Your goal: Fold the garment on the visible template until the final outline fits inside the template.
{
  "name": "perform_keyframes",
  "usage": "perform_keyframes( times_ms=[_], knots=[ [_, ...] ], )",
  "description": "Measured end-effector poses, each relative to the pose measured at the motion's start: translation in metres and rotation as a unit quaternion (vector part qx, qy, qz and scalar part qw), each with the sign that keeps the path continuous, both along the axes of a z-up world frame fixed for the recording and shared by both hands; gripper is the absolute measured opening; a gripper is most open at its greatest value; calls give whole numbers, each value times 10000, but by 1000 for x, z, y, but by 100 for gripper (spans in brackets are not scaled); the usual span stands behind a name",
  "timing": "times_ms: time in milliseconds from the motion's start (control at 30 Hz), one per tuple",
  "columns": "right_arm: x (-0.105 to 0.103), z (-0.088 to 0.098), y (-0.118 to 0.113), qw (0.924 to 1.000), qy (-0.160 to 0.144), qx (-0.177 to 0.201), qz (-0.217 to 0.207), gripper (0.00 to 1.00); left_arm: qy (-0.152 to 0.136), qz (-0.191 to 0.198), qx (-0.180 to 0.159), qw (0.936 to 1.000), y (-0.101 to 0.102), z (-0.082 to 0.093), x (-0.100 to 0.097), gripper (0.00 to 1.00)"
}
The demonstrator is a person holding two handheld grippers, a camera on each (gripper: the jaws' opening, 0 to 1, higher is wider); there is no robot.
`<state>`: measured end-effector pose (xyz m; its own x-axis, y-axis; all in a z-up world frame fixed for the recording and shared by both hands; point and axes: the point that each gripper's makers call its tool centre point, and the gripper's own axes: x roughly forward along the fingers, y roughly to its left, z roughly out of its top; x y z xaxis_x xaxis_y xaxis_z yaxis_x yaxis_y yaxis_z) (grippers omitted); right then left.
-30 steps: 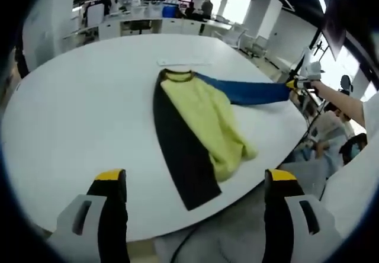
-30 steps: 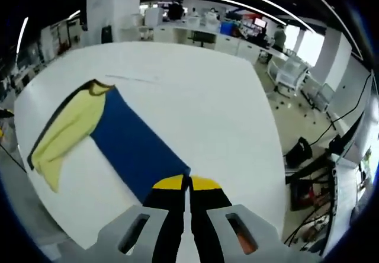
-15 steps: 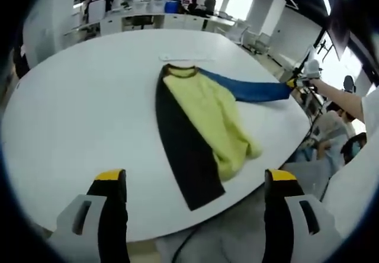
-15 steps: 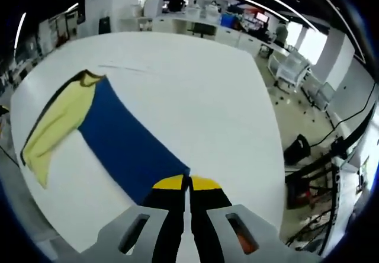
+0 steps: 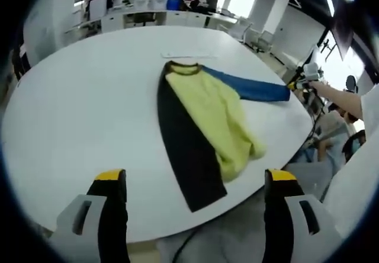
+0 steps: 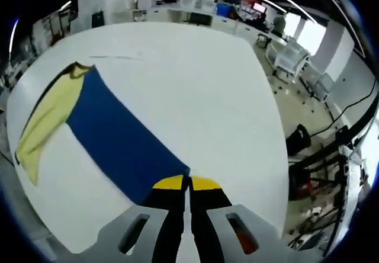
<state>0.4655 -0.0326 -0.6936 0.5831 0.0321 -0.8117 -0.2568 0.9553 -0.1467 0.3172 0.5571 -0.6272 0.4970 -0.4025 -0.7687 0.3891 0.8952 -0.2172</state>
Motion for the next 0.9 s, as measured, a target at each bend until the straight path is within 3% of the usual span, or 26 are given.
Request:
perform_keyframes(
  times_ms=[900],
  knots=[
    [10,-39,-14,9996,263,40,-91,3,236,-61,176,9995,-8,-12,4,94]
  ],
)
